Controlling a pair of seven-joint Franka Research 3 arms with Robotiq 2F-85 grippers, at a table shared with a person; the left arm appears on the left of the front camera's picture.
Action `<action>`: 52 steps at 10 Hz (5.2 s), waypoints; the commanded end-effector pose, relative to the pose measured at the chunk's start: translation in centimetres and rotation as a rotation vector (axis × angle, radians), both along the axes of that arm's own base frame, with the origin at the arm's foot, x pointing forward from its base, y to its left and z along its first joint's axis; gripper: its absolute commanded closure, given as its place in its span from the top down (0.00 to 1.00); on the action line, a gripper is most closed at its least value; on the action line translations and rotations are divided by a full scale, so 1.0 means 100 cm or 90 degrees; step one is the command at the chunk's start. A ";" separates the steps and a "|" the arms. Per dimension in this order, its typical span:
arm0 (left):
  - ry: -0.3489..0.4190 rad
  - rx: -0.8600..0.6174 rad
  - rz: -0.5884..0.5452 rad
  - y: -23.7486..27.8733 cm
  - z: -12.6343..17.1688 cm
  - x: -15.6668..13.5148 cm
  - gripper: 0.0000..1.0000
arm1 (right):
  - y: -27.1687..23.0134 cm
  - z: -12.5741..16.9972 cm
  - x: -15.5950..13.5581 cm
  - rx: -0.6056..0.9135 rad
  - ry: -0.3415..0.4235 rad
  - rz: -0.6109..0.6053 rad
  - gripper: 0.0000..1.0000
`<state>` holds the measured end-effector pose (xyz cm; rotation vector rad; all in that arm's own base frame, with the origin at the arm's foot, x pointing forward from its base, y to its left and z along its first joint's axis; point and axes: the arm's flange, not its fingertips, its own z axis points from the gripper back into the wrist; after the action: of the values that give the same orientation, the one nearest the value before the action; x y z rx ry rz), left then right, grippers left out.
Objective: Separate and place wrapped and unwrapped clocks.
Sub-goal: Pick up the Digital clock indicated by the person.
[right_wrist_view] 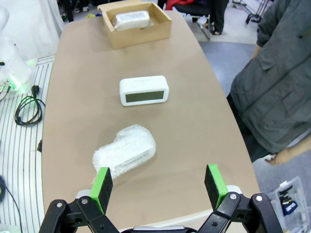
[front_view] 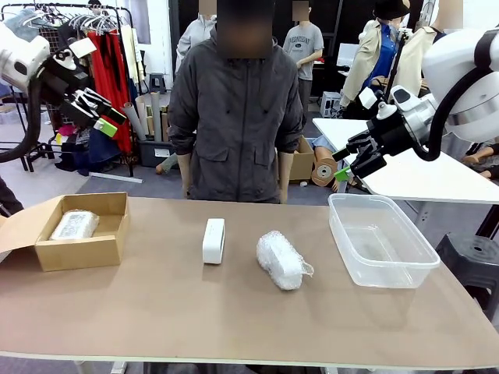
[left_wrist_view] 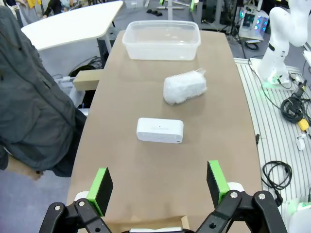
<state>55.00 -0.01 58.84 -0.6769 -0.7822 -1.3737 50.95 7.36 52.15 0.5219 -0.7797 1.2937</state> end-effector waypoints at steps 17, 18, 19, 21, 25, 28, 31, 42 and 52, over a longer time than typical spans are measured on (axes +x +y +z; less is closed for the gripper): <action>-0.002 -0.002 -0.007 0.001 0.001 -0.001 1.00 | 0.000 0.002 0.000 0.007 -0.001 0.003 1.00; -0.002 -0.002 -0.007 0.001 0.001 -0.001 1.00 | 0.000 0.002 0.000 0.007 -0.001 0.003 1.00; -0.002 -0.002 -0.007 0.001 0.001 -0.001 1.00 | 0.000 0.002 0.000 0.007 -0.001 0.003 1.00; -0.002 -0.002 -0.007 0.001 0.001 -0.001 1.00 | 0.000 0.002 0.000 0.007 -0.001 0.003 1.00; -0.002 -0.002 -0.007 0.001 0.001 -0.001 1.00 | 0.000 0.002 0.000 0.007 -0.001 0.003 1.00; -0.002 -0.002 -0.007 0.001 0.001 -0.001 1.00 | 0.000 0.002 0.000 0.007 -0.001 0.003 1.00; -0.002 -0.002 -0.007 0.001 0.001 -0.001 1.00 | 0.000 0.002 0.000 0.007 -0.001 0.003 1.00; -0.002 -0.002 -0.007 0.001 0.001 -0.001 1.00 | 0.016 -0.004 -0.005 -0.006 0.017 0.007 1.00; -0.002 -0.002 -0.007 0.001 0.001 -0.001 1.00 | 0.227 -0.038 -0.037 -0.272 0.129 -0.239 1.00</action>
<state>55.04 -0.04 58.86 -0.6770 -0.7820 -1.3750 45.38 28.30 47.89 0.1846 -0.4238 1.0420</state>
